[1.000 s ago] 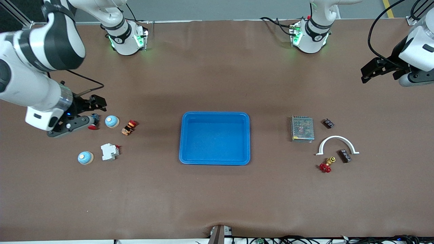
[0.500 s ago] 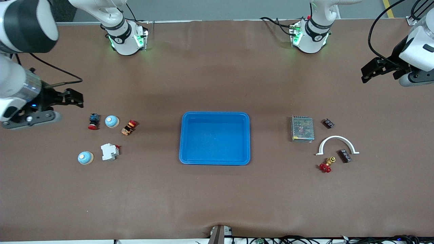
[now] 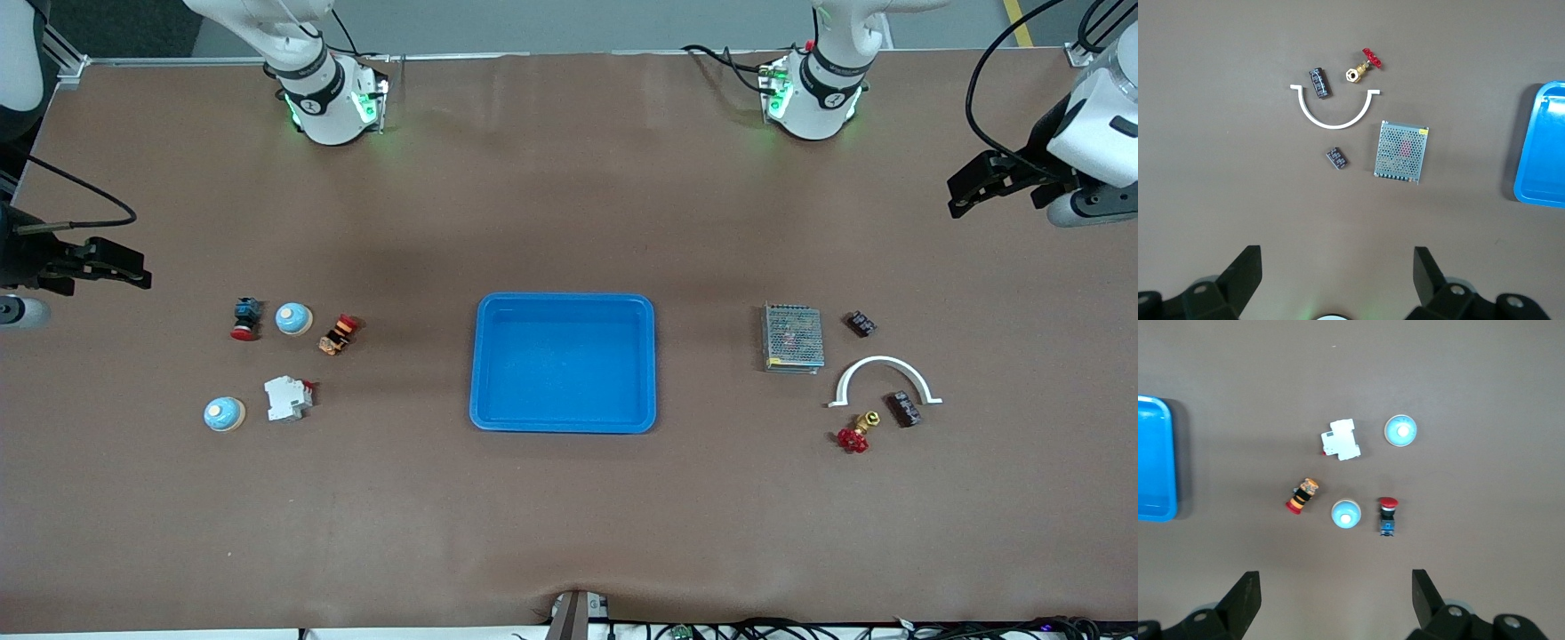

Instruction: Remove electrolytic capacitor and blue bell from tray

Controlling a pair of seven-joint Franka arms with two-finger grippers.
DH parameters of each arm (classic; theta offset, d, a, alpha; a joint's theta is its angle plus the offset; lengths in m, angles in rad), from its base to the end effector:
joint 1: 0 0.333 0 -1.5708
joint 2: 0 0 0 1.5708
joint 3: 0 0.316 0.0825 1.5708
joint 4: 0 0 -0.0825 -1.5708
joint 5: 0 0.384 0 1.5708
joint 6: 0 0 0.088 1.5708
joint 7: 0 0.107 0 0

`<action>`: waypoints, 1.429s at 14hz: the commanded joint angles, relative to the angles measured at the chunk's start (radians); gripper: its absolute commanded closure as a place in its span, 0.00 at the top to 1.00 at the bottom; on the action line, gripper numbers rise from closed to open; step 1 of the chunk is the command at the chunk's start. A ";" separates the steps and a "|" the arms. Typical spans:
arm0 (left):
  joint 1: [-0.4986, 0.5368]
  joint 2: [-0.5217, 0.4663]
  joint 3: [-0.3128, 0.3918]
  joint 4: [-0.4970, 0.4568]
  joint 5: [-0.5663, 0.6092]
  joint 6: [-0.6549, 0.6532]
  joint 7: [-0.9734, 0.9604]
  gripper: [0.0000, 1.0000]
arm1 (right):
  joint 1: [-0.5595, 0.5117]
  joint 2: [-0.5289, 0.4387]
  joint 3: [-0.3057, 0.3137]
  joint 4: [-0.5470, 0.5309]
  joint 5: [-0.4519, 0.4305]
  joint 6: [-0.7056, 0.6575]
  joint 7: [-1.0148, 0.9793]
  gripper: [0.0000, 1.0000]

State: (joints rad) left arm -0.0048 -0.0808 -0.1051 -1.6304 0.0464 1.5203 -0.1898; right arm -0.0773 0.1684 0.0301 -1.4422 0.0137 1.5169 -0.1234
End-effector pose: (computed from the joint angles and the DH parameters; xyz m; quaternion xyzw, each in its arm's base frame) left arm 0.5210 -0.0547 0.6356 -0.9987 -0.0410 0.0106 0.0293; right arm 0.5982 -0.0282 0.5832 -0.9981 -0.0380 0.0458 0.0133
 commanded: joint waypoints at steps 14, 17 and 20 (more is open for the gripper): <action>0.002 -0.028 0.004 -0.016 -0.014 -0.006 0.015 1.00 | -0.003 -0.210 0.017 -0.280 0.019 0.170 0.022 1.00; -0.003 -0.022 0.004 -0.009 -0.019 -0.006 0.013 1.00 | -0.003 -0.210 0.017 -0.282 0.017 0.170 0.022 1.00; -0.007 -0.014 0.004 -0.005 -0.019 -0.006 0.022 1.00 | -0.003 -0.208 0.017 -0.284 0.017 0.170 0.024 1.00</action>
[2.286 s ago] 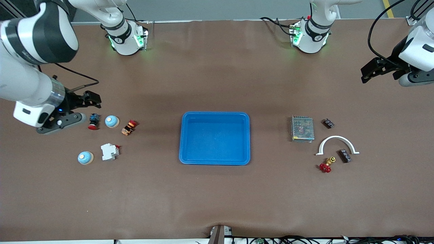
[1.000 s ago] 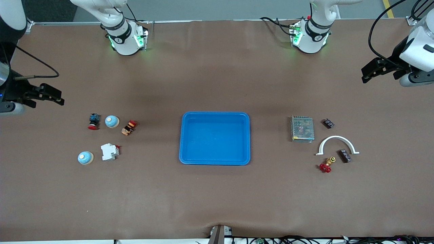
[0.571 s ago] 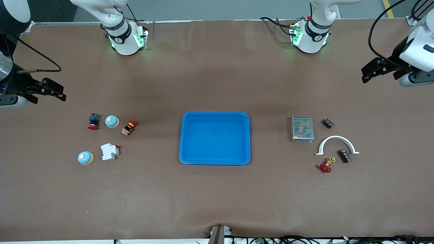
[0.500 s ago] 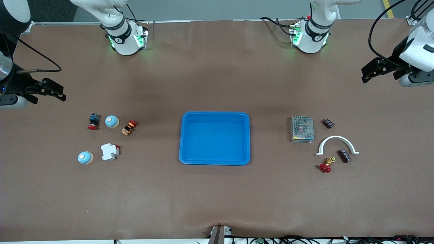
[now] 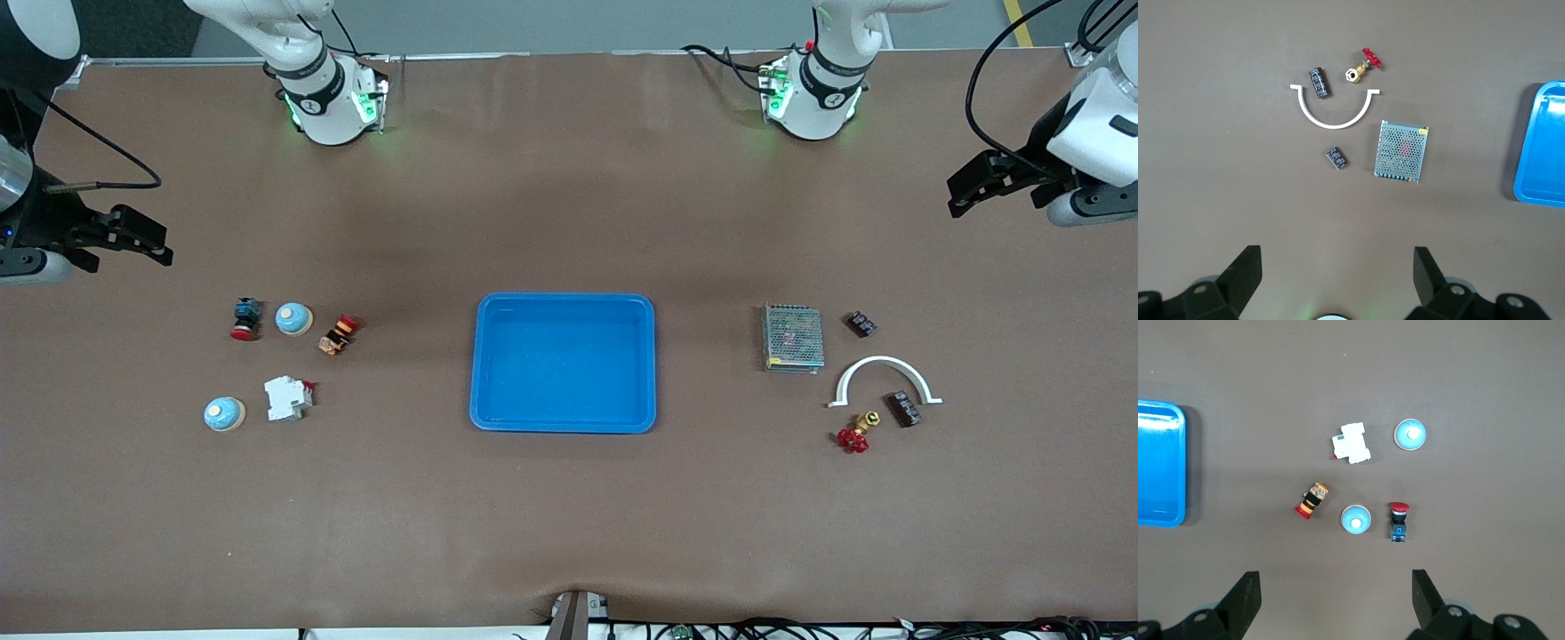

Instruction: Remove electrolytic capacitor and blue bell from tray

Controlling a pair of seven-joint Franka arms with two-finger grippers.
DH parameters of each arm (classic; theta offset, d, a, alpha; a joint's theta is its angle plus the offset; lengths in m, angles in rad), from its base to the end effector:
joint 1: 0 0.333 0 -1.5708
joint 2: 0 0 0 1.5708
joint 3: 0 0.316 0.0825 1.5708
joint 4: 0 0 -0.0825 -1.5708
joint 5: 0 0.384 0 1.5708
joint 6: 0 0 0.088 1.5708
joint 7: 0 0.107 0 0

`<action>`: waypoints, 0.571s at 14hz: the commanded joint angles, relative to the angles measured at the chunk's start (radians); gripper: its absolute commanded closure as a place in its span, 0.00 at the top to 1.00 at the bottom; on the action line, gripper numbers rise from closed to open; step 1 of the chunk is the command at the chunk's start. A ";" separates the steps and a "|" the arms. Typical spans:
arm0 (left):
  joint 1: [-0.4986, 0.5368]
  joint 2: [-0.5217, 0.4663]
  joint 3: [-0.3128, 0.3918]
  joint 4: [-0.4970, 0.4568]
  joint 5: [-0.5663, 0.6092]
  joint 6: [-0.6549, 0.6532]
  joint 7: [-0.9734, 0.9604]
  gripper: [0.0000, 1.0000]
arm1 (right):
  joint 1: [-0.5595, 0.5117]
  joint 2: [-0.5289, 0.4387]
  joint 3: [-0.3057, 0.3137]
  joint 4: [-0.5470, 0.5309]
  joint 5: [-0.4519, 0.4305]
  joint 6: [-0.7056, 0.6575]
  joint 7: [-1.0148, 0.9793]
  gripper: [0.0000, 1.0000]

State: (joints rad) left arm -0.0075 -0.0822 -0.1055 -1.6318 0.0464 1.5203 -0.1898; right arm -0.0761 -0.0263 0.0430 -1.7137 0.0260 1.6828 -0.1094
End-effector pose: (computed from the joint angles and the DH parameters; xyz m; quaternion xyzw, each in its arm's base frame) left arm 0.5204 -0.0563 0.6357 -0.9987 -0.0394 0.0106 0.0294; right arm 0.5525 -0.0155 0.5809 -0.9992 -0.0366 0.0014 0.0125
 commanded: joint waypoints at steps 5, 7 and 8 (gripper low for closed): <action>-0.003 -0.016 -0.011 -0.003 -0.020 -0.006 0.024 1.00 | -0.004 -0.014 0.005 -0.012 0.005 0.005 0.011 1.00; 0.001 -0.022 -0.011 -0.002 -0.020 -0.021 0.016 1.00 | -0.004 -0.014 0.005 -0.012 0.005 0.005 0.011 1.00; 0.003 -0.024 -0.011 0.000 -0.022 -0.028 0.016 1.00 | -0.004 -0.014 0.005 -0.012 0.006 0.005 0.011 1.00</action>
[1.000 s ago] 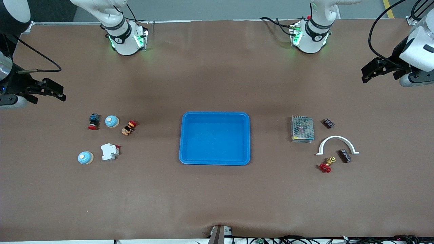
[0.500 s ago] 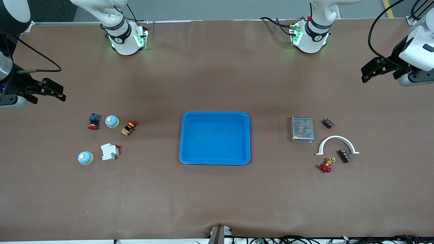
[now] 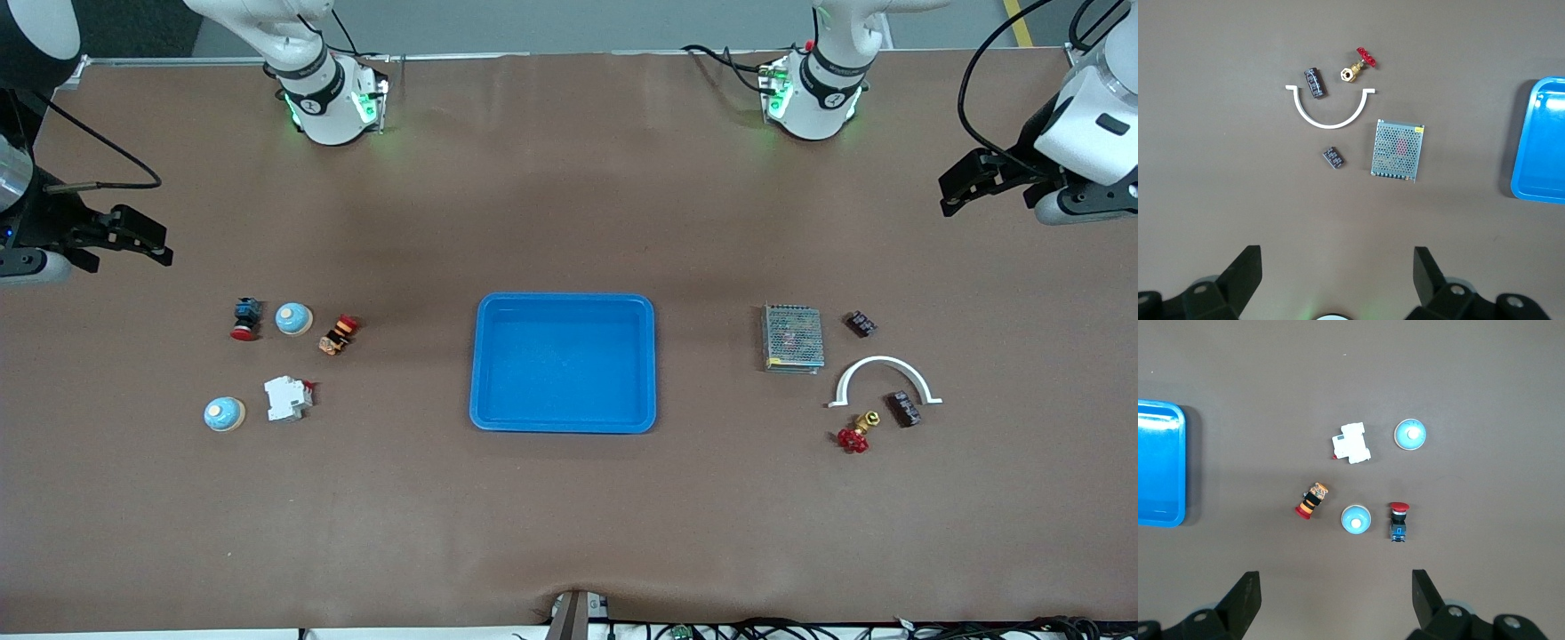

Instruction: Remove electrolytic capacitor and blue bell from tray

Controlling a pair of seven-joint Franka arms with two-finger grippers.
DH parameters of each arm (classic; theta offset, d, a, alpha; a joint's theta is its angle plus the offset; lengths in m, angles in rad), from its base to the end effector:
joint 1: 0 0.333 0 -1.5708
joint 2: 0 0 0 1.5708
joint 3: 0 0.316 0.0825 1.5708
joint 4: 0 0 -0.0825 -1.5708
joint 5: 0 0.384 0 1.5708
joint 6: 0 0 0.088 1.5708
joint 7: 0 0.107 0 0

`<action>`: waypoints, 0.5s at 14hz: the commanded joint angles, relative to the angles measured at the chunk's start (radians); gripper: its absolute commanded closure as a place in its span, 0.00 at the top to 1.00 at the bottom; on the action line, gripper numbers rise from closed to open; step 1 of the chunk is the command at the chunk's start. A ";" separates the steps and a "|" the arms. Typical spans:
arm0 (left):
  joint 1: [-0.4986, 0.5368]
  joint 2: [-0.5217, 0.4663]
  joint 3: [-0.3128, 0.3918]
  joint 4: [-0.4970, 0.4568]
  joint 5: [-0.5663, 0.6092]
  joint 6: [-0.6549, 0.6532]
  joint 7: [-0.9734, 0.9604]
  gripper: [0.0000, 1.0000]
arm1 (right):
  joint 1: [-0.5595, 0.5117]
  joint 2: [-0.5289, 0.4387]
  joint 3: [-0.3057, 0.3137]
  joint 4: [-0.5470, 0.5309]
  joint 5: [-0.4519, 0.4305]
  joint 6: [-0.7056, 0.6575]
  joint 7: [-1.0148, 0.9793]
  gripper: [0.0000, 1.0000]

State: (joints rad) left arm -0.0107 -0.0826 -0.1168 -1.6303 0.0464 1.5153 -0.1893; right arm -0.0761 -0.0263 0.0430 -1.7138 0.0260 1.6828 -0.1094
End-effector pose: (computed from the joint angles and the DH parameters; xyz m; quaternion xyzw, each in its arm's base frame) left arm 0.5189 -0.0640 0.6361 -0.9990 -0.0321 0.0119 0.0302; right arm 0.5525 -0.0155 0.5809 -0.9992 -0.0366 0.0015 0.0125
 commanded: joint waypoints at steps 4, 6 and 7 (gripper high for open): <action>0.008 -0.020 0.002 0.044 -0.022 -0.024 0.025 1.00 | -0.002 -0.014 0.005 -0.012 0.005 0.003 0.011 1.00; 0.008 -0.014 0.000 0.058 -0.022 -0.024 0.025 1.00 | -0.002 -0.014 0.005 -0.012 0.005 0.003 0.011 1.00; 0.005 -0.013 0.000 0.059 -0.022 -0.024 0.024 1.00 | -0.002 -0.014 0.005 -0.012 0.005 0.002 0.011 1.00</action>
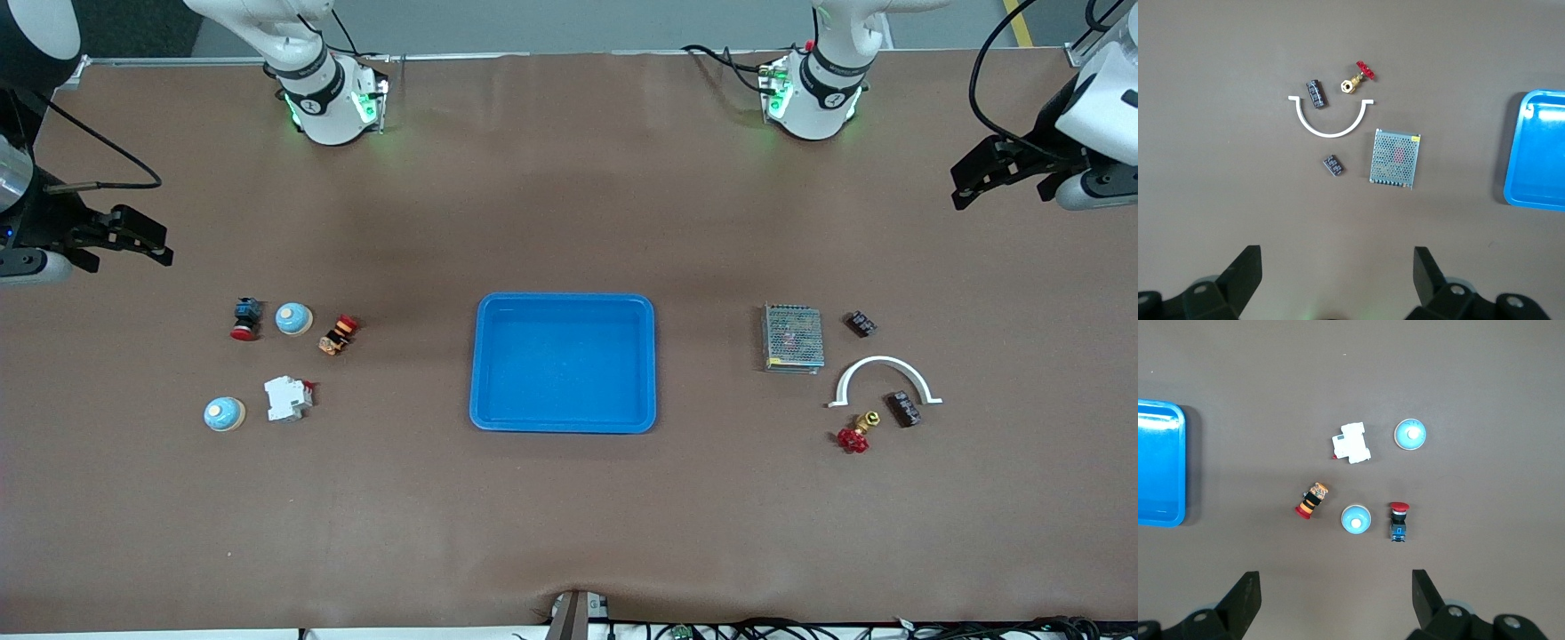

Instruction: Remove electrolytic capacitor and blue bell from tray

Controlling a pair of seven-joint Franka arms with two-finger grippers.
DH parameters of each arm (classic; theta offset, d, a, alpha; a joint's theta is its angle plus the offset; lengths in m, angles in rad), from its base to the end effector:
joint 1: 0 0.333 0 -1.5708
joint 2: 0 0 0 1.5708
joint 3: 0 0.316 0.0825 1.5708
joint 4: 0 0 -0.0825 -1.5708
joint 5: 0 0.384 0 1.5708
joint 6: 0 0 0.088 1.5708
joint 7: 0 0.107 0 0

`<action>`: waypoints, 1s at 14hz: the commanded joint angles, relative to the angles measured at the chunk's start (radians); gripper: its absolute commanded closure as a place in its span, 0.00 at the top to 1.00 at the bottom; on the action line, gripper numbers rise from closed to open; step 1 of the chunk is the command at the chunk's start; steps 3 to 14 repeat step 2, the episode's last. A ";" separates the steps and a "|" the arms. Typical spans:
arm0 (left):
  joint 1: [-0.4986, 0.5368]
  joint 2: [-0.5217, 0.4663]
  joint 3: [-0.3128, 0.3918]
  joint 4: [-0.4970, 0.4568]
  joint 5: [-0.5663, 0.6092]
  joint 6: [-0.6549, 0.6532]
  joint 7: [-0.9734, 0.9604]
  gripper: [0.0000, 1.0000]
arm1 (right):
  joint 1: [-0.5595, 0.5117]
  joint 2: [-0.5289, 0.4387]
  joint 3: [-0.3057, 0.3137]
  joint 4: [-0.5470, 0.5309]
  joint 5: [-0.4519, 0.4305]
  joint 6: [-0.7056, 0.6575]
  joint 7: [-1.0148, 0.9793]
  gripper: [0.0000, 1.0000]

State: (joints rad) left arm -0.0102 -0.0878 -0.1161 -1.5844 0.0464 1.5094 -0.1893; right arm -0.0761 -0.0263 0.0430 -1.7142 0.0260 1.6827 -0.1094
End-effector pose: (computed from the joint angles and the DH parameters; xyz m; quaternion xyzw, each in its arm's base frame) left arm 0.5170 -0.0635 0.6597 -0.9990 -0.0332 -0.0105 0.0269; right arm 0.5524 -0.0155 0.5807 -0.9992 -0.0366 0.0017 0.0125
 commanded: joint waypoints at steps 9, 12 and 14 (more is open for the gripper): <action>0.004 -0.007 0.000 0.014 -0.023 -0.023 0.024 1.00 | -0.002 -0.014 0.005 -0.012 0.005 0.003 0.011 1.00; 0.004 -0.007 0.000 0.014 -0.023 -0.023 0.024 1.00 | -0.002 -0.014 0.005 -0.012 0.005 0.003 0.011 1.00; 0.004 -0.007 0.000 0.014 -0.023 -0.023 0.024 1.00 | -0.002 -0.014 0.005 -0.012 0.005 0.003 0.011 1.00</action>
